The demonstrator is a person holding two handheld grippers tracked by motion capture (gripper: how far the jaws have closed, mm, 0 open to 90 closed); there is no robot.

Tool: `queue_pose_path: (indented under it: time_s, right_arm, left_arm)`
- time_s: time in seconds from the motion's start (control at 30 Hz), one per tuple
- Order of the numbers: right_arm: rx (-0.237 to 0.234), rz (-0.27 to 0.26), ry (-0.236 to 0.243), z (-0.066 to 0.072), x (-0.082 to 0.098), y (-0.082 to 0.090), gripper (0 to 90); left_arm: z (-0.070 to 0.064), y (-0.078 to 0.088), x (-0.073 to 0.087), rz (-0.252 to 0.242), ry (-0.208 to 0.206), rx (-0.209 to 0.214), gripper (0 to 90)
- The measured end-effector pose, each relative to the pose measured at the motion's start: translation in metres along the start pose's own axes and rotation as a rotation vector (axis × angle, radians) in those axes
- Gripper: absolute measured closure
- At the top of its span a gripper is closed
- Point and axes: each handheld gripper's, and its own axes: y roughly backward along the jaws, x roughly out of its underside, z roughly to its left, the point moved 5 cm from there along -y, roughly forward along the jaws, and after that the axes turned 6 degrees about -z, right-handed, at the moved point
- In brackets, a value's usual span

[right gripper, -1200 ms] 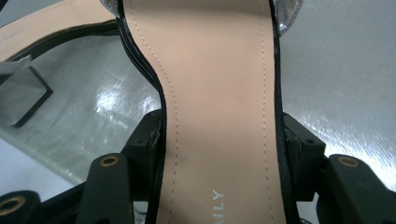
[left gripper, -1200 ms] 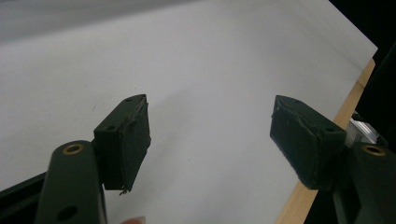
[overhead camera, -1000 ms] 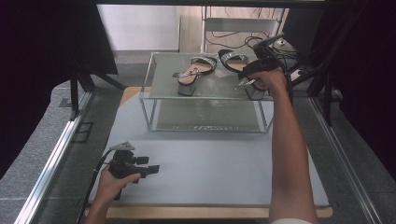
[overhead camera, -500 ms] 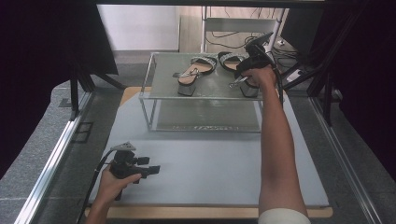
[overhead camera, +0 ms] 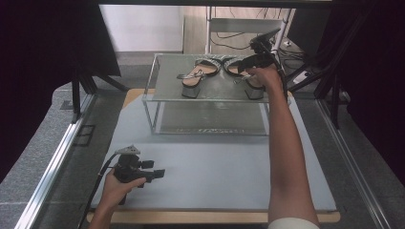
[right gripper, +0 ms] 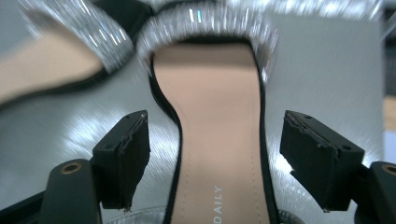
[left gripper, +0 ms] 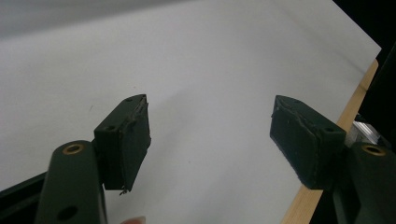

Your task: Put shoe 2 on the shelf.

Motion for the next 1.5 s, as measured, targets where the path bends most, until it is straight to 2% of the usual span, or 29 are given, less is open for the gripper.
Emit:
queue_pose_path:
  time_s: [0.03,0.07,0.13,0.17,0.2,0.33,0.37,0.4,0.43,0.53,0.63,0.73,0.77,0.8,0.9,0.97,1.03,1.07,1.1,1.13,1.17,1.2,1.23,1.27,1.3,1.33,1.37,1.4,1.5]
  right_arm:
    - [0.000,0.000,0.000,0.000,0.000,0.000,24.5]
    - [-0.021,-0.060,0.000,0.000,-0.002,0.007,27.3]
    - [-0.039,-0.080,-0.007,0.000,-0.002,0.011,27.7]
    - [-0.054,-0.110,-0.011,0.000,-0.003,0.015,29.1]
    - [-0.059,-0.168,-0.014,-0.002,-0.006,0.024,29.8]
    - [-0.044,-0.186,-0.003,-0.005,-0.005,0.028,29.8]
    - [-0.034,-0.188,0.002,-0.007,-0.004,0.029,29.6]
    - [0.010,-0.182,0.018,-0.010,-0.001,0.028,28.8]
    - [0.010,-0.182,0.018,-0.010,-0.001,0.028,28.8]
    - [0.072,-0.116,0.059,-0.014,0.007,0.019,18.3]
    - [0.086,-0.120,0.076,-0.013,0.007,0.017,13.4]
    - [0.051,-0.189,0.028,-0.016,0.001,0.026,11.7]
    - [0.051,-0.189,0.028,-0.016,0.001,0.026,11.7]
    - [0.037,-0.254,0.000,-0.021,-0.004,0.035,12.2]
    - [0.004,-0.293,-0.014,-0.026,-0.007,0.044,14.5]
    - [-0.001,-0.289,-0.007,-0.030,-0.004,0.050,18.0]
    - [-0.010,-0.311,0.008,-0.035,0.001,0.060,23.9]
    - [-0.018,-0.312,0.017,-0.040,0.008,0.067,30.1]
    - [-0.018,-0.312,0.017,-0.040,0.008,0.067,30.1]
    - [-0.020,-0.304,0.035,-0.046,0.017,0.076,37.1]
    - [-0.020,-0.304,0.035,-0.046,0.017,0.076,37.1]
    - [-0.025,-0.302,0.045,-0.052,0.027,0.086,47.9]
    - [-0.025,-0.302,0.045,-0.052,0.027,0.086,47.9]
    - [-0.054,-0.294,0.061,-0.057,0.038,0.094,58.1]
    - [-0.054,-0.294,0.061,-0.057,0.038,0.094,58.1]
    - [-0.052,-0.271,0.072,-0.063,0.051,0.098,69.0]
    - [-0.052,-0.271,0.072,-0.063,0.051,0.098,69.0]
    - [-0.060,-0.262,0.074,-0.064,0.055,0.099,72.4]
    - [-0.061,-0.222,0.098,-0.069,0.075,0.095,84.9]
  left_arm:
    - [0.000,0.000,0.000,0.000,0.000,0.000,29.1]
    - [-0.001,0.001,-0.001,0.001,-0.004,-0.002,29.0]
    - [-0.001,0.001,-0.001,0.000,-0.009,-0.008,29.0]
    - [-0.002,0.001,-0.002,-0.005,-0.010,-0.010,29.0]
    - [-0.002,0.001,-0.002,-0.008,-0.009,-0.011,29.0]
    - [-0.002,0.003,-0.003,-0.017,-0.009,-0.019,29.1]
    - [-0.002,0.004,-0.004,-0.021,-0.012,-0.024,29.1]
    - [-0.002,0.005,-0.005,-0.026,-0.012,-0.027,29.1]
    - [-0.002,0.005,-0.005,-0.026,-0.012,-0.027,29.1]
    - [-0.003,0.008,-0.005,-0.034,-0.014,-0.034,29.0]
    - [-0.002,0.011,-0.006,-0.039,-0.011,-0.035,29.0]
    - [0.000,0.016,-0.009,-0.051,-0.007,-0.049,29.0]
    - [0.000,0.016,-0.009,-0.051,-0.007,-0.049,29.0]
    - [0.001,0.018,-0.012,-0.056,-0.010,-0.061,29.0]
    - [0.002,0.020,-0.019,-0.066,-0.010,-0.072,28.9]
    - [0.002,0.023,-0.029,-0.085,-0.010,-0.081,29.2]
    - [0.003,0.025,-0.044,-0.114,-0.004,-0.089,30.9]
    - [0.002,0.026,-0.056,-0.127,-0.007,-0.089,33.6]
    - [0.002,0.026,-0.056,-0.127,-0.007,-0.089,35.3]
    - [0.001,0.028,-0.073,-0.151,-0.014,-0.097,38.3]
    - [0.001,0.028,-0.073,-0.151,-0.014,-0.097,41.1]
    - [0.000,0.029,-0.084,-0.168,-0.014,-0.101,46.4]
    - [0.000,0.030,-0.093,-0.188,-0.013,-0.109,46.4]
    - [0.000,0.031,-0.111,-0.219,-0.013,-0.117,56.6]
    - [0.000,0.031,-0.111,-0.219,-0.013,-0.117,61.0]
    - [0.002,0.027,-0.132,-0.243,-0.007,-0.130,66.4]
    - [0.002,0.027,-0.132,-0.243,-0.007,-0.130,69.6]
    - [0.005,0.023,-0.148,-0.255,0.000,-0.142,69.6]
    - [0.014,0.010,-0.174,-0.260,0.004,-0.184,79.8]
